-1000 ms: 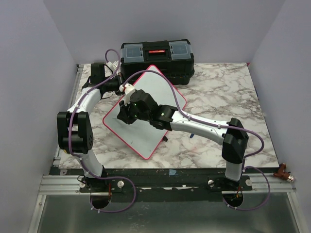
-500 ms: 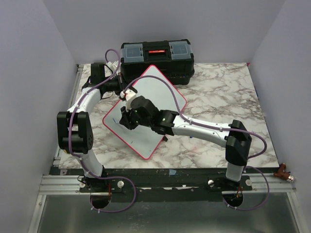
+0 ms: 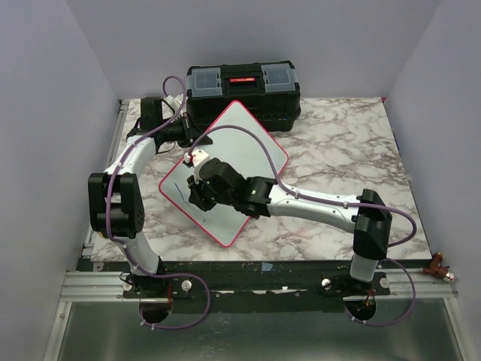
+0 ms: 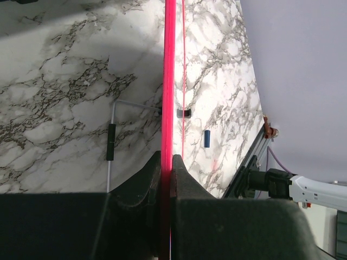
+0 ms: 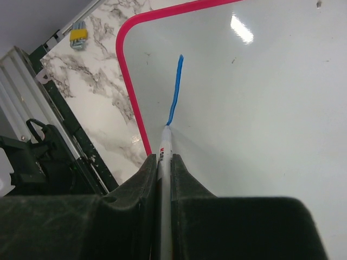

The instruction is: Write a sentence on the whiteboard

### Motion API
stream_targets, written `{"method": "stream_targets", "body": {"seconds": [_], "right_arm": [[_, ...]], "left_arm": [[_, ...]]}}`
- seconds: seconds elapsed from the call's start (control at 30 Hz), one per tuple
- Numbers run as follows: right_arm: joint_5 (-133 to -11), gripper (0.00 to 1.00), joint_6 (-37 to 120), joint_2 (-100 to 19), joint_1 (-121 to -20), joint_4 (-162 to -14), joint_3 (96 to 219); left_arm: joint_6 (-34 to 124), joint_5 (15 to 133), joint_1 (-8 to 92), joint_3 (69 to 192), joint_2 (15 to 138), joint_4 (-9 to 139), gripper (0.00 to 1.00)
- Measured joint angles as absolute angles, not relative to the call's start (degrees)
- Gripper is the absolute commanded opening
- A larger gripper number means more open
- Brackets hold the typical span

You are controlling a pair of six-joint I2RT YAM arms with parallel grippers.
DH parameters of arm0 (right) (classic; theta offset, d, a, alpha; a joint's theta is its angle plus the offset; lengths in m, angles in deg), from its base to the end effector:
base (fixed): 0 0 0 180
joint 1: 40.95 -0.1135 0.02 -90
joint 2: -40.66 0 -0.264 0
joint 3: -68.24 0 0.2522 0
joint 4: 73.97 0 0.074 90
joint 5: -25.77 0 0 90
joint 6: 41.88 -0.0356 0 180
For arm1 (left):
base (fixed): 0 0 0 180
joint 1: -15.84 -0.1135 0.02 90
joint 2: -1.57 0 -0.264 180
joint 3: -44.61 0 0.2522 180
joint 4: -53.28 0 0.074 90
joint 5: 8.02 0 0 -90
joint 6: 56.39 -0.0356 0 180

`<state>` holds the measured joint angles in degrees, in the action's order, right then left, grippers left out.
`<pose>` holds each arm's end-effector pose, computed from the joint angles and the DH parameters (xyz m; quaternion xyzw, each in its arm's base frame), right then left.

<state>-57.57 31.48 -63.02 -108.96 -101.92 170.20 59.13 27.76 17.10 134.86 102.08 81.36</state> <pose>0.1647 0.3967 0.3083 -0.3478 0.7905 0.3006 0.4047 0.3900 -0.0375 0.2693 0.0258 0.8250 -0.4888 0.2823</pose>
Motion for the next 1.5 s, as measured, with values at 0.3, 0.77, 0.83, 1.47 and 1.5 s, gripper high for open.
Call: {"method": "stream_targets", "body": {"seconds": [0.3, 0.77, 0.83, 1.47, 1.5], "right_arm": [[-57.0, 0.01, 31.3, -61.2, -109.2, -102.3, 170.2], [-53.9, 0.01, 31.2, -62.4, -109.2, -100.8, 173.0], [-53.7, 0.01, 31.3, -63.0, -109.2, -100.8, 173.3], [-47.5, 0.01, 31.3, -65.1, -109.2, -100.8, 173.7], [-46.9, 0.01, 31.3, -65.1, -109.2, -100.8, 173.7]], "left_arm": [[59.2, 27.7, 17.1, 134.9, 102.1, 81.4, 0.00], [59.2, 27.7, 17.1, 134.9, 102.1, 81.4, 0.00], [59.2, 27.7, 17.1, 134.9, 102.1, 81.4, 0.00], [59.2, 27.8, 17.2, 134.9, 102.1, 81.3, 0.00], [59.2, 27.8, 17.2, 134.9, 102.1, 81.3, 0.00]]}}
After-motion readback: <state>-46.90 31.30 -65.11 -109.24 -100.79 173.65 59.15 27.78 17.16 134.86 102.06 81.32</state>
